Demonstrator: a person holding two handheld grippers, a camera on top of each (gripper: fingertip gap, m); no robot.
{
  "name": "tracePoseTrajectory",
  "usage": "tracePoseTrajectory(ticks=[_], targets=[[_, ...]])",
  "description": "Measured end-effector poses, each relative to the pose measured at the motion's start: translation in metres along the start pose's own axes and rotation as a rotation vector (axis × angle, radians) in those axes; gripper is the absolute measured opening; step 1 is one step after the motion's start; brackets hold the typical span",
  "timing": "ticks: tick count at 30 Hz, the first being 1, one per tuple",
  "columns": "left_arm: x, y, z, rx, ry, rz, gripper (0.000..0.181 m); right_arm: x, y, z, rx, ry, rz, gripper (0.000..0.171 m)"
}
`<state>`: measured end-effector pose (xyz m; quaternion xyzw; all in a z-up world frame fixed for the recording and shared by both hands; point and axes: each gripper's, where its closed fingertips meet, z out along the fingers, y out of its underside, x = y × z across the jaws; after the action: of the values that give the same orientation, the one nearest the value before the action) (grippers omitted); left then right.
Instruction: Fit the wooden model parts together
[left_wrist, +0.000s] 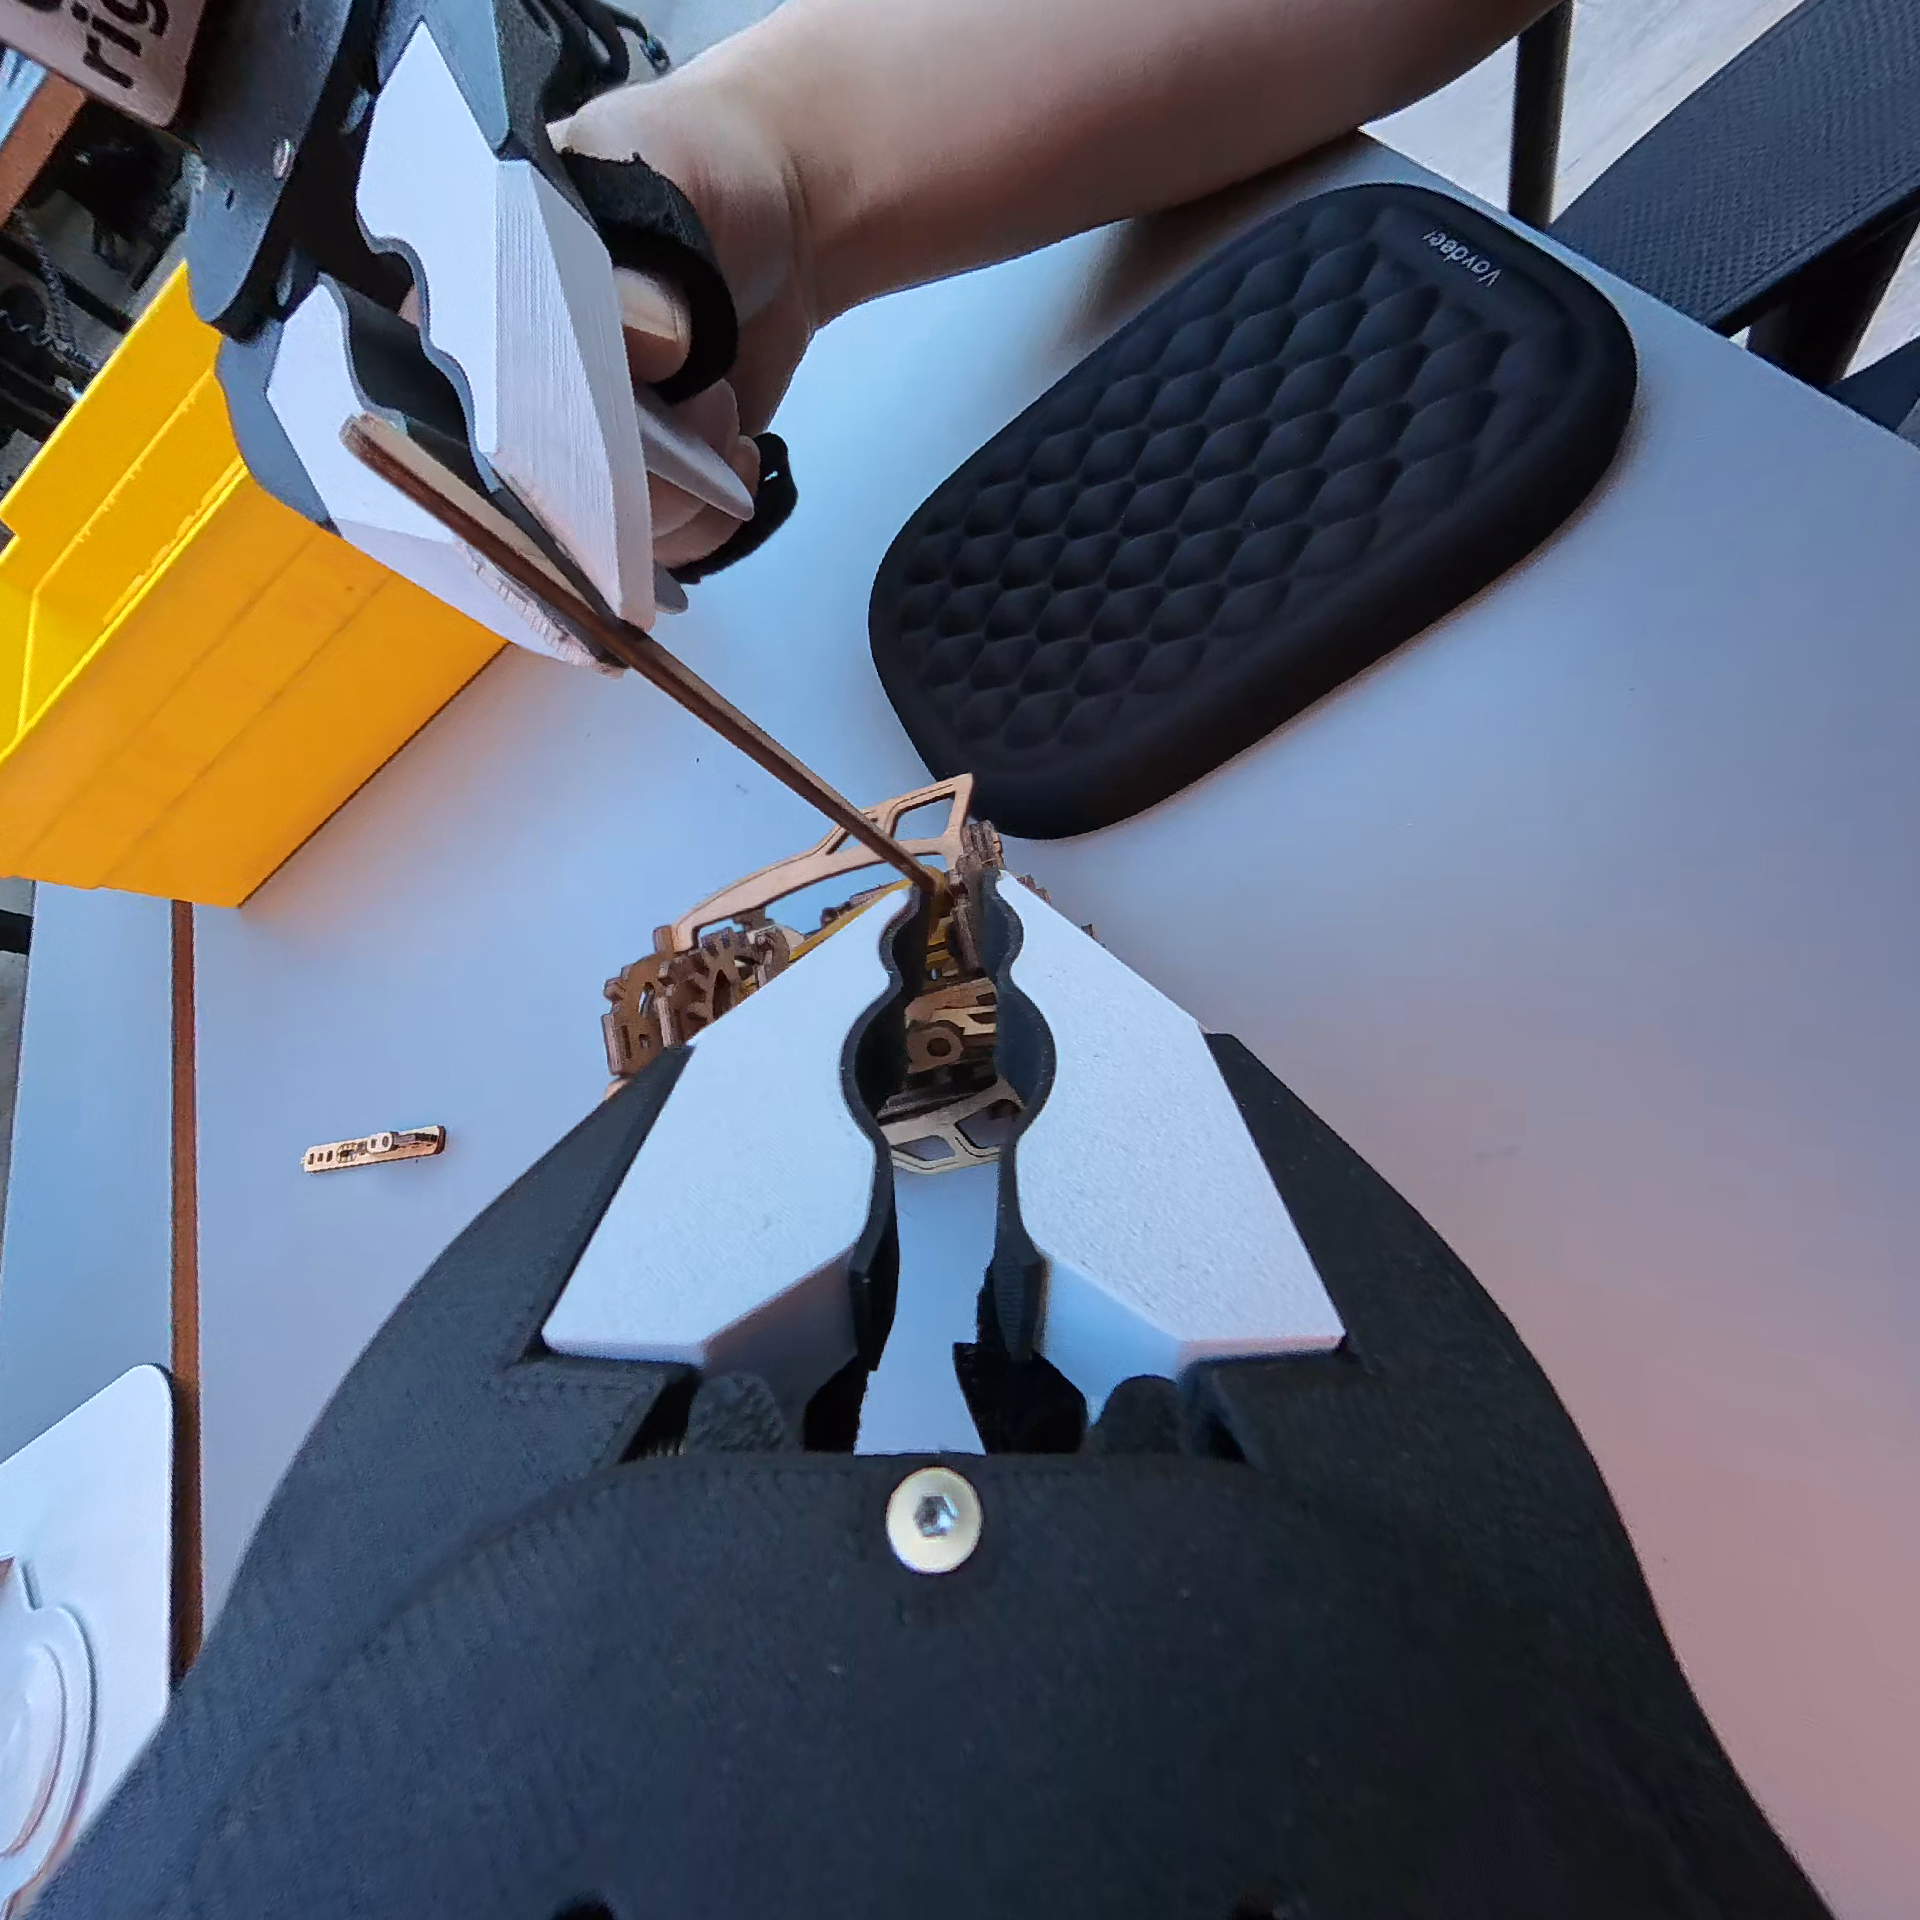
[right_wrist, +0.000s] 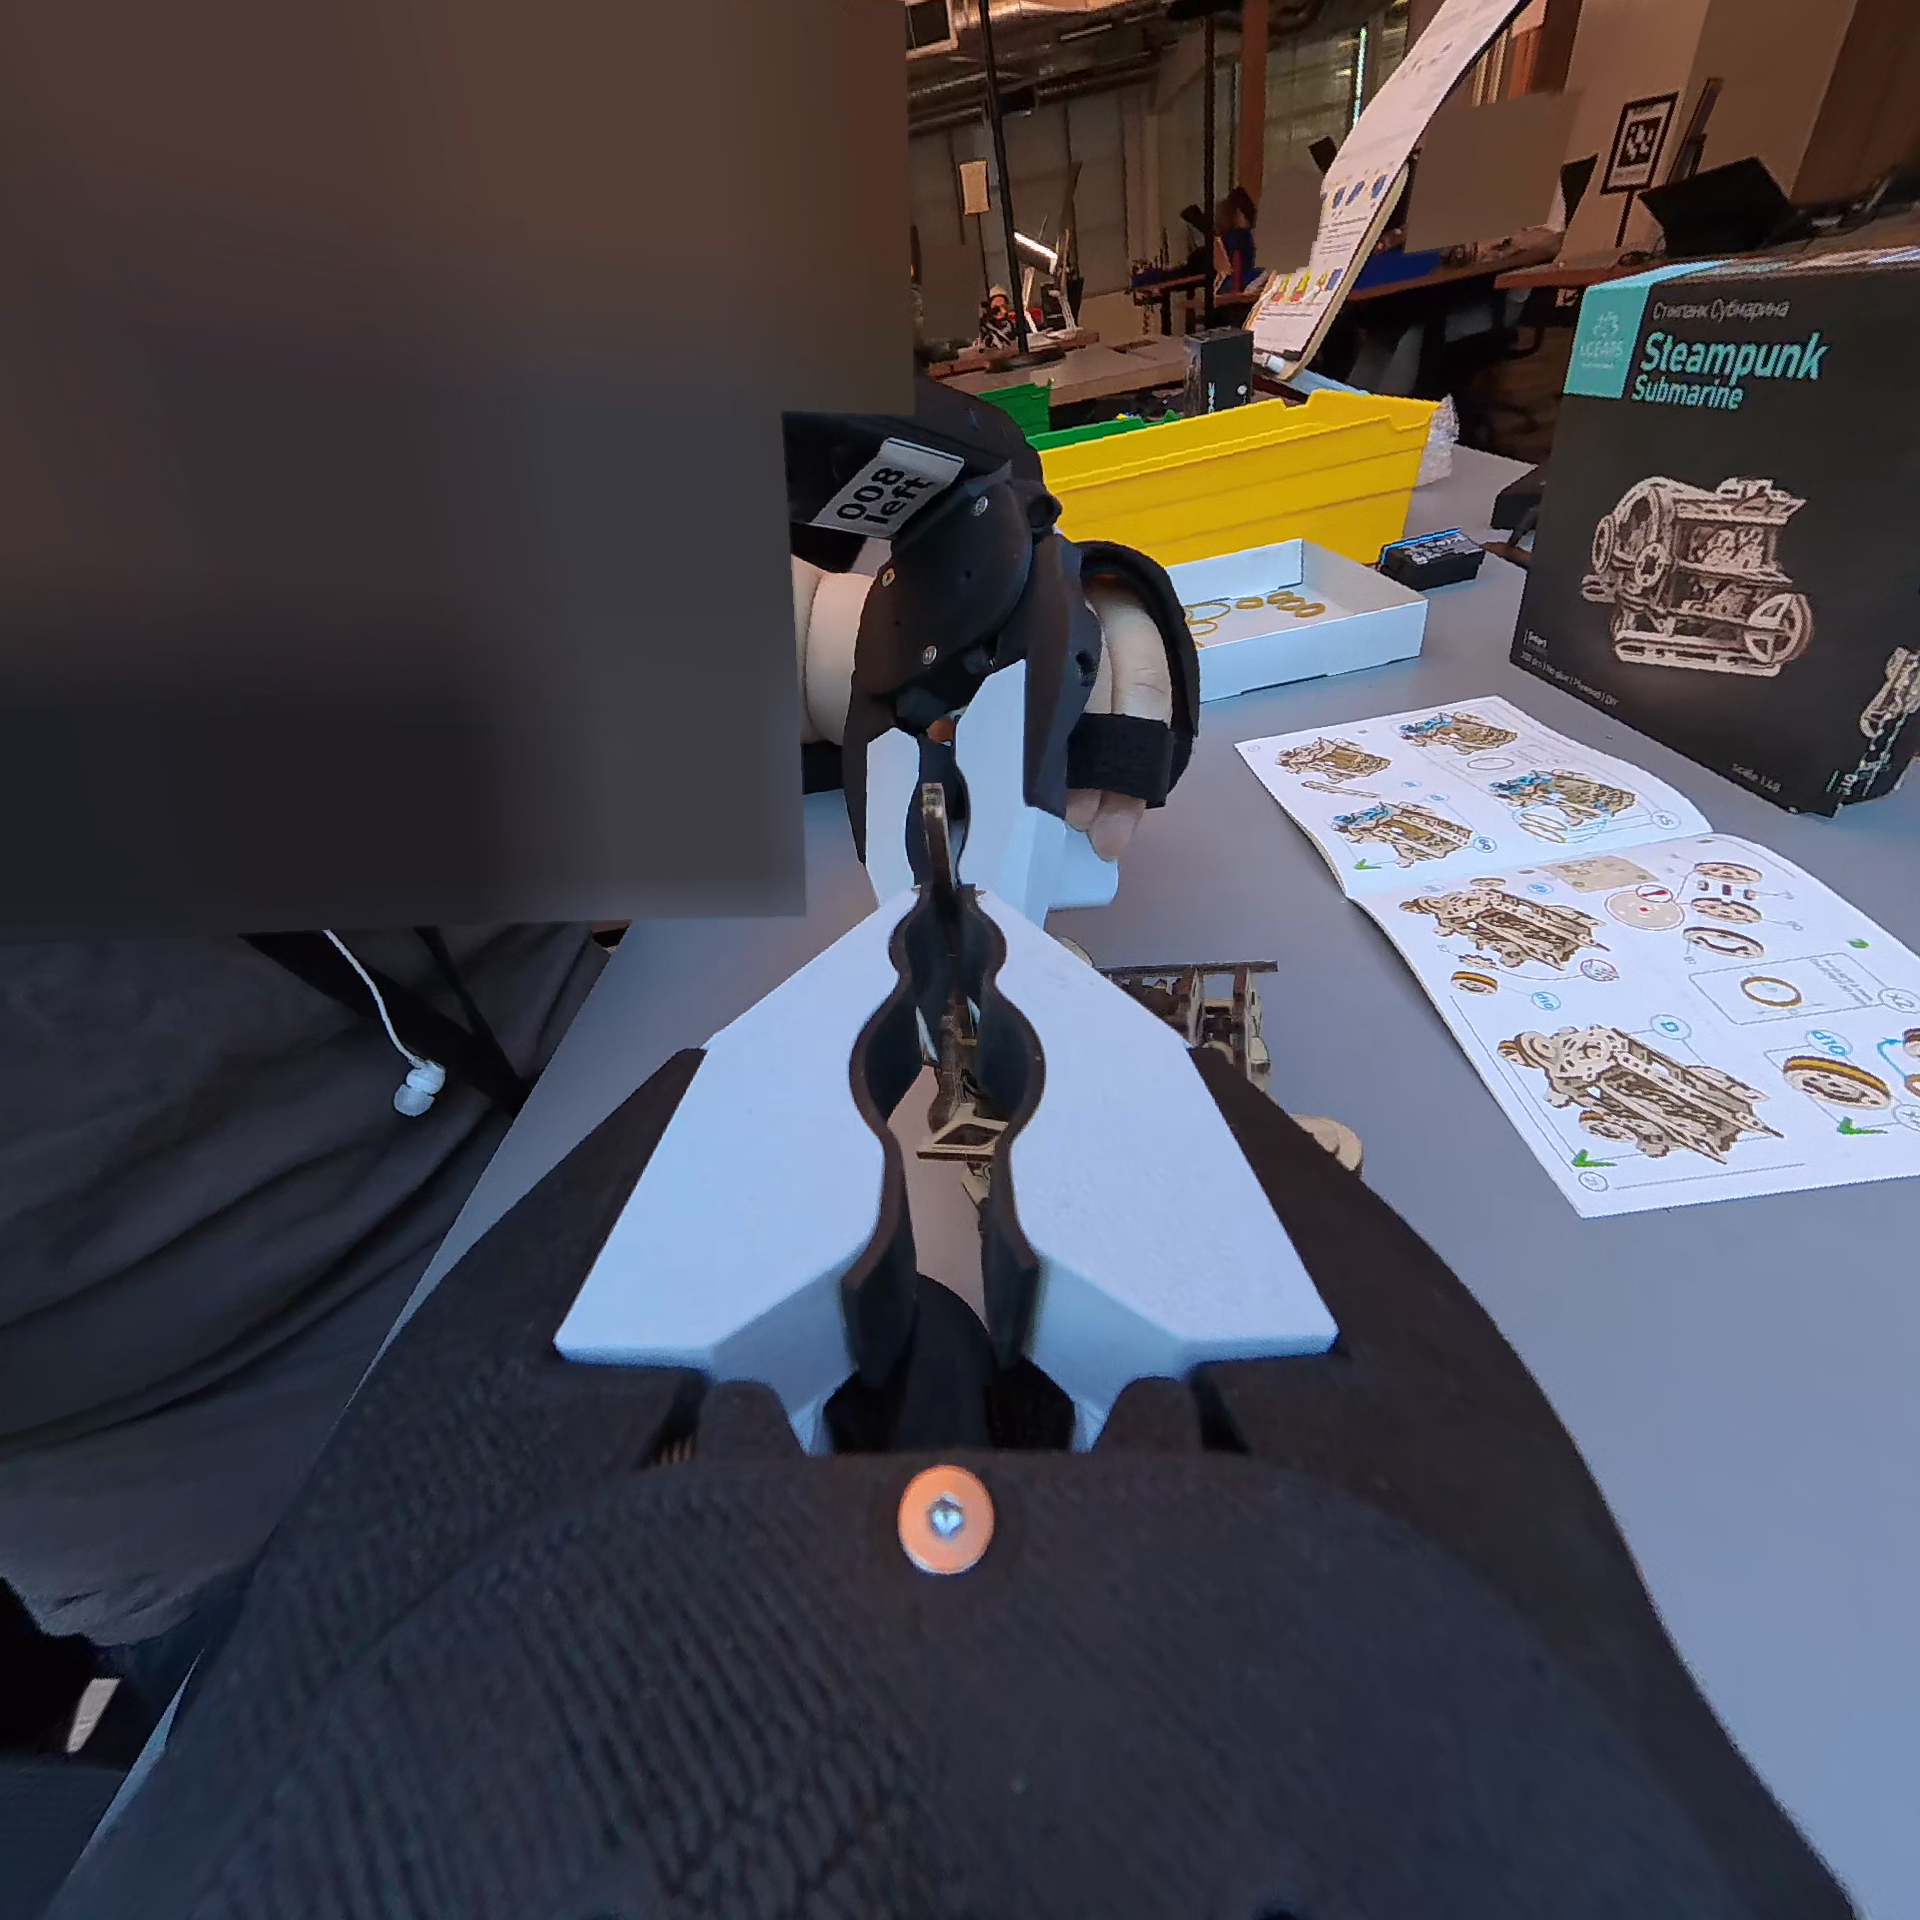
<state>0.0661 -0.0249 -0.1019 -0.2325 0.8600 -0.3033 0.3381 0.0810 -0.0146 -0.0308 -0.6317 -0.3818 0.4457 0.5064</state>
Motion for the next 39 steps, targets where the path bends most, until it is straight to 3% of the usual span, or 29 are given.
tracePoseTrajectory(ticks=[14, 23, 30, 39], targets=[[0.002, -0.001, 0.000, 0.027, 0.034, -0.048, 0.010, -0.001, -0.010, 0.011, 0.128, -0.063, 0.045, 0.000], [0.005, -0.002, 0.000, 0.044, 0.072, -0.079, 0.005, -0.019, -0.014, 0.011, 0.124, -0.067, -0.176, 0.000], [0.004, -0.001, 0.001, 0.044, 0.061, -0.060, 0.002, -0.005, -0.025, -0.006, 0.173, 0.028, -0.183, 0.000], [0.004, -0.002, 0.001, 0.041, 0.053, -0.040, 0.002, 0.005, -0.008, 0.008, 0.070, 0.053, -0.112, 0.000]])
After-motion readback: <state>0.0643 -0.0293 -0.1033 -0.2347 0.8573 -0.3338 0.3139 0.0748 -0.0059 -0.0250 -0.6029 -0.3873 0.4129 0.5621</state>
